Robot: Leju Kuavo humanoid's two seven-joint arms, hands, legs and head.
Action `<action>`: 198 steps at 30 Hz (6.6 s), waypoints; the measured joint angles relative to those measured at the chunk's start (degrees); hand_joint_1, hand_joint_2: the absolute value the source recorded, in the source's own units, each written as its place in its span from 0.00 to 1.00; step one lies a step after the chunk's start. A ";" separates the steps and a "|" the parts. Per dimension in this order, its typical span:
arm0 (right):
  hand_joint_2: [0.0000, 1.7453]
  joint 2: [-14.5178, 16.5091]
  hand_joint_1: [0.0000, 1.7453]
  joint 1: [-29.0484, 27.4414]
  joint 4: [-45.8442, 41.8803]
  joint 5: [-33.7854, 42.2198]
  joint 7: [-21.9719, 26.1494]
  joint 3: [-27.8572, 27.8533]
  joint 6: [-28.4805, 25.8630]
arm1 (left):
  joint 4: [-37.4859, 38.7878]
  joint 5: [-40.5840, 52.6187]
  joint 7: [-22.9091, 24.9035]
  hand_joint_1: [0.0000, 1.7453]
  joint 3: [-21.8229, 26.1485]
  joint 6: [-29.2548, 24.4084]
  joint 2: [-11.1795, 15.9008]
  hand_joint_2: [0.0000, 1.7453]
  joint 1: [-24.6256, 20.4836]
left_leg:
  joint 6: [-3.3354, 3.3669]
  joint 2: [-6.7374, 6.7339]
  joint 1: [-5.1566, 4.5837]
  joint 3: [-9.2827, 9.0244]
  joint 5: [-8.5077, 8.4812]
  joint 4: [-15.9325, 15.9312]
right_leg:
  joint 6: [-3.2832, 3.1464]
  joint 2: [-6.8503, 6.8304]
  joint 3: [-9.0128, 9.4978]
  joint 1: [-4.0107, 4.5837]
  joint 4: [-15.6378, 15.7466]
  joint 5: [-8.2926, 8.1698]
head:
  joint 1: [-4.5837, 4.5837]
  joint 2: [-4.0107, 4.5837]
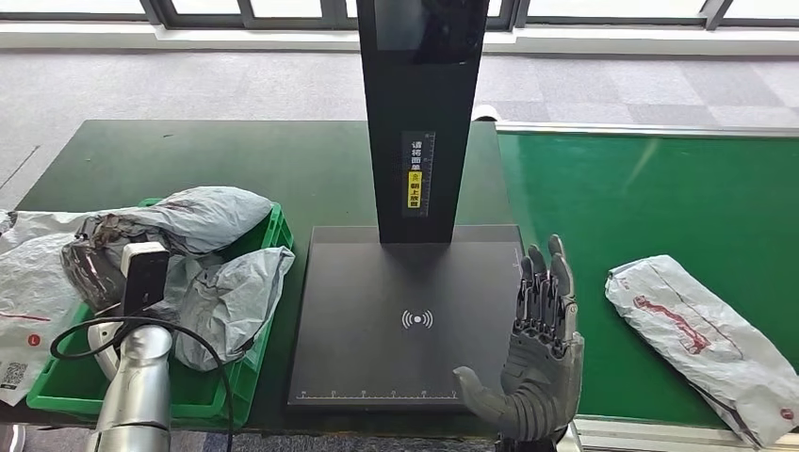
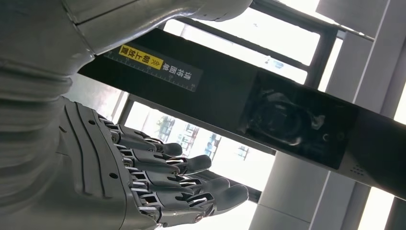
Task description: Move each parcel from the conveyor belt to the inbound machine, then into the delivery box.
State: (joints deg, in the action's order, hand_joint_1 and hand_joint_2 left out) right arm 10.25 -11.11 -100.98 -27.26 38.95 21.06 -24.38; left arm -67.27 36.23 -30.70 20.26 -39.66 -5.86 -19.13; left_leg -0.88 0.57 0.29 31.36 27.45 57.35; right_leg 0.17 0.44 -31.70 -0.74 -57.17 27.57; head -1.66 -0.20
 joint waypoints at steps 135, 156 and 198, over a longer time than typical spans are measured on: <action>1.00 -2.03 1.00 9.78 32.79 -40.43 -24.28 -53.65 -1.33 | -21.47 -14.68 -4.11 0.00 -26.10 24.63 -10.00 0.00 22.04 | 0.36 0.04 -0.11 0.26 0.22 0.23 | 0.35 -0.03 -0.06 -0.10 0.10 0.03 | 0.02 0.00; 1.00 3.75 1.00 0.63 8.95 -23.47 -6.88 -42.74 -14.65 | -21.46 -15.03 -4.60 0.00 -26.10 23.86 -10.47 0.00 21.97 | 0.35 0.04 -0.08 0.30 0.22 0.21 | 0.33 -0.03 -0.11 -0.07 0.08 0.05 | 0.02 0.00; 1.00 2.21 0.00 10.20 32.82 -14.07 -16.46 -15.65 10.76 | -19.57 -16.69 -4.15 0.00 -26.12 23.87 -11.01 0.00 22.22 | 0.29 0.01 -0.07 0.30 0.17 0.23 | 0.32 0.00 -0.15 -0.07 0.07 0.03 | 0.02 0.00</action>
State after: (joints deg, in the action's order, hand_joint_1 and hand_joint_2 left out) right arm 12.46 -0.92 -68.16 -41.33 22.49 5.41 -13.62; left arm -86.84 19.54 -34.86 -5.86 -15.80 -16.87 3.09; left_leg -0.59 0.58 0.22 31.67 27.63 57.57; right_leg 0.49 0.44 -31.85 -0.80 -57.10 27.60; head -1.64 -0.20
